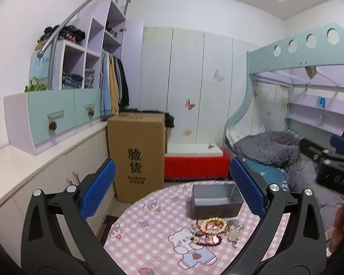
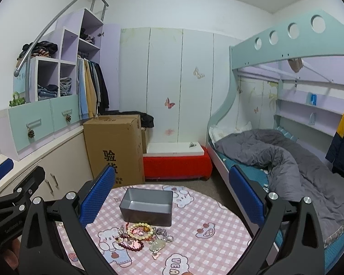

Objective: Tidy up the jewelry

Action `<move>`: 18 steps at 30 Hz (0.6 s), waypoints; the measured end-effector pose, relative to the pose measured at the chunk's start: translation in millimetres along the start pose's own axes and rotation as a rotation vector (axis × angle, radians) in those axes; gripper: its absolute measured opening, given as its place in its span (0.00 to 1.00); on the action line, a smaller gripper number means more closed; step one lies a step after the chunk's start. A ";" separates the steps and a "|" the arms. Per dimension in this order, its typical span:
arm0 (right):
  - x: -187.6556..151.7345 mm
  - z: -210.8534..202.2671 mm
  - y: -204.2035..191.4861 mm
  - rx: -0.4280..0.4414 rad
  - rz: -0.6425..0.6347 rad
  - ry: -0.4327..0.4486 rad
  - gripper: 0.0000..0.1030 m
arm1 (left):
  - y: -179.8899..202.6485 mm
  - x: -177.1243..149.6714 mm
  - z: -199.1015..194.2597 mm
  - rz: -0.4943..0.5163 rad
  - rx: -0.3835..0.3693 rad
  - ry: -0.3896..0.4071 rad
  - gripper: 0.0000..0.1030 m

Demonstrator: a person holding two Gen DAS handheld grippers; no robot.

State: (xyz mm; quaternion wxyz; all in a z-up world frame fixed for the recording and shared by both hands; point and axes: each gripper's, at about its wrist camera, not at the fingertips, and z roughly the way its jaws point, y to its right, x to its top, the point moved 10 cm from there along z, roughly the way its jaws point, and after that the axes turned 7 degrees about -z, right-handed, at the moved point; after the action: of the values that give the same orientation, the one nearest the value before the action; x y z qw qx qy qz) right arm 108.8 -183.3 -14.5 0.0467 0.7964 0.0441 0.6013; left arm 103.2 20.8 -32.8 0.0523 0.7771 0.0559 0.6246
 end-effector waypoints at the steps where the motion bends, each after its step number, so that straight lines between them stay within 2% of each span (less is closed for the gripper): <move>1: -3.2 2.6 1.0 -0.001 0.002 -0.008 0.93 | -2.3 -6.3 5.4 -0.001 0.004 -0.019 0.95; 7: -38.4 26.5 6.7 0.000 0.002 -0.093 0.93 | -16.3 -65.2 51.3 0.027 0.040 -0.193 0.95; 10: -70.1 44.7 10.9 0.008 0.012 -0.171 0.93 | -16.5 -106.5 77.7 0.036 0.027 -0.322 0.95; 18: -140.2 76.7 12.8 0.029 0.036 -0.347 0.93 | -12.5 -196.6 136.6 0.117 0.051 -0.544 0.95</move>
State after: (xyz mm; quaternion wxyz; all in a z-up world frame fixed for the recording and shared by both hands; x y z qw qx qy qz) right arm 144.6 -215.4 -167.5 0.0314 0.8894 0.0297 0.4550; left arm 194.4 1.6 -253.6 0.0099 0.9193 0.0105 0.3933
